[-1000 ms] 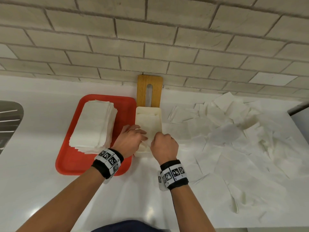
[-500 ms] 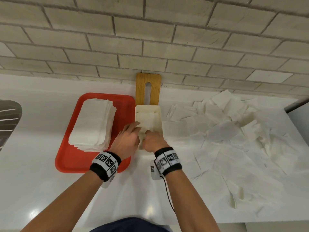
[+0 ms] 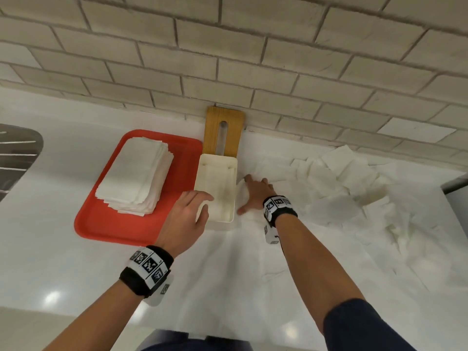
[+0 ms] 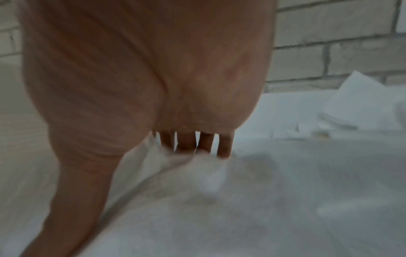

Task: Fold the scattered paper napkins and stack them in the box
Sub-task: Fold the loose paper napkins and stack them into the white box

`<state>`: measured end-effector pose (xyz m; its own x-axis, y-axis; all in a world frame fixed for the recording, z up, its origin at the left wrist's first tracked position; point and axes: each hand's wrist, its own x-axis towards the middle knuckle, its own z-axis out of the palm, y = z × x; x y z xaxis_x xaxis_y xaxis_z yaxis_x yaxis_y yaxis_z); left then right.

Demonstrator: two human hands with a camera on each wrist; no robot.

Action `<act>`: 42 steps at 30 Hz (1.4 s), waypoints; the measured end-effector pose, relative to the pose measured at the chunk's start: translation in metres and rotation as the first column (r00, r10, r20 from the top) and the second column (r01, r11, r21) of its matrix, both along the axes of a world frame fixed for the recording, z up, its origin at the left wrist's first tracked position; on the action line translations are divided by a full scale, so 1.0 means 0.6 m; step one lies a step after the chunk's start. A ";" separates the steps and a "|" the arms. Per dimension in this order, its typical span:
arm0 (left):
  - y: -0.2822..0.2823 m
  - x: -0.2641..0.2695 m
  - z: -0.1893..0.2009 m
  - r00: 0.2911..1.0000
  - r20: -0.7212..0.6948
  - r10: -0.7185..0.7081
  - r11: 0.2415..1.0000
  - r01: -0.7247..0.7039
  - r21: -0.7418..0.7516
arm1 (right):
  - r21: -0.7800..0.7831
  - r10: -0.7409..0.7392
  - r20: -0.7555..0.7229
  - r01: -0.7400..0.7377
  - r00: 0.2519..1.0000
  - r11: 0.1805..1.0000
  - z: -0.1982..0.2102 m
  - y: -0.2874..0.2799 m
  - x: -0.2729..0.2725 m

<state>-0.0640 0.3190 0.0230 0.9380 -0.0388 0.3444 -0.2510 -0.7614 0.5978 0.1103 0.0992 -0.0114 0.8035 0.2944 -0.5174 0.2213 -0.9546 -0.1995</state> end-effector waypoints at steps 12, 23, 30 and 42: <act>-0.125 -0.020 0.056 0.945 -0.321 0.070 0.887 -0.206 -0.413 | 0.817 -0.335 0.013 0.183 0.942 0.547 0.158 -0.095 -0.135; -0.065 0.125 0.093 0.789 -0.545 0.282 0.932 -0.360 -0.039 | 0.875 -0.533 -0.232 0.414 0.814 0.251 0.110 -0.130 -0.094; -0.082 0.163 0.011 0.570 -0.699 0.431 0.888 -0.132 0.440 | 0.551 -0.467 0.026 0.377 0.884 0.744 0.008 -0.200 -0.051; -0.149 0.063 0.035 0.946 -0.282 0.161 0.987 -0.157 0.034 | 0.229 -0.082 0.005 0.079 0.997 0.970 -0.039 -0.116 -0.069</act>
